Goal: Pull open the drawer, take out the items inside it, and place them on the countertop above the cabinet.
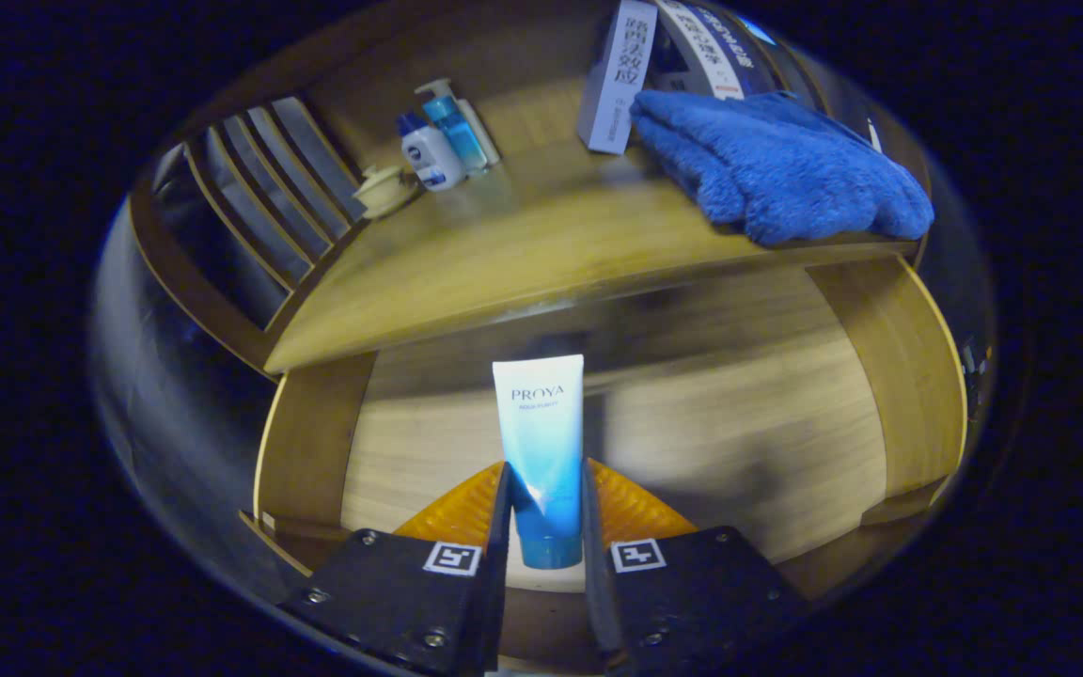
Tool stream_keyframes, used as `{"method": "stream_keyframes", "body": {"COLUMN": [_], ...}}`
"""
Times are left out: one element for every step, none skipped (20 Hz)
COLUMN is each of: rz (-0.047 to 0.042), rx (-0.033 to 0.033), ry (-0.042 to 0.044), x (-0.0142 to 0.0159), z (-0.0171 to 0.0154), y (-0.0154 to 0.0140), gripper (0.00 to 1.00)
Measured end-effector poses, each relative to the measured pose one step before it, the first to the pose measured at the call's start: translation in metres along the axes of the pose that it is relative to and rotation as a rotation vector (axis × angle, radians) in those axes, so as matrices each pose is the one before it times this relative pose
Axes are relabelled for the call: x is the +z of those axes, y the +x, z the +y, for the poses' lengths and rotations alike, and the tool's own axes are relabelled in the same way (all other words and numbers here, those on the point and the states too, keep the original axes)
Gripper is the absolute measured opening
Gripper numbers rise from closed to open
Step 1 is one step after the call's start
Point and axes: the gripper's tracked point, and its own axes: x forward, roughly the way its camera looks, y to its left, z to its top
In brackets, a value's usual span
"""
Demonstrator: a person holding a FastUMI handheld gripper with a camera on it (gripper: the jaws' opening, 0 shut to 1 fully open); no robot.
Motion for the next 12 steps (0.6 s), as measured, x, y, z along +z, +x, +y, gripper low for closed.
{"method": "stream_keyframes", "body": {"rz": [-0.02481, -0.00861, -0.01195, -0.02375, -0.03246, -0.03317, -0.03493, -0.03356, -0.04254, -0.04171, -0.04074, -0.03115], "rx": [0.01705, 0.02788, 0.03665, 0.03334, 0.01854, 0.01556, 0.01172, 0.00896, 0.00868, 0.00737, 0.01143, 0.01207], "ry": [0.01783, 0.00875, 0.00377, 0.00182, 0.00196, -0.00714, -0.01169, -0.01514, -0.01121, -0.00998, -0.00537, -0.00329], "x": [0.00151, -0.00210, -0.00079, 0.00221, 0.00412, 0.00360, 0.00469, 0.00470, 0.00823, 0.00908, 0.01045, 0.00875], "z": [0.00083, 0.00406, 0.00659, 0.00681, 0.00400, 0.00321, 0.00356, 0.00313, 0.00407, 0.00329, 0.00455, 0.00609], "y": [-0.00271, -0.00479, -0.00651, -0.00643, -0.00614, -0.00659, -0.00594, -0.00852, -0.00762, -0.00635, -0.00690, -0.00810], "gripper": [0.36, 0.36, 0.36, 0.36, 0.36, 0.36, 0.36, 0.36, 0.36, 0.36, 0.36, 0.36]}}
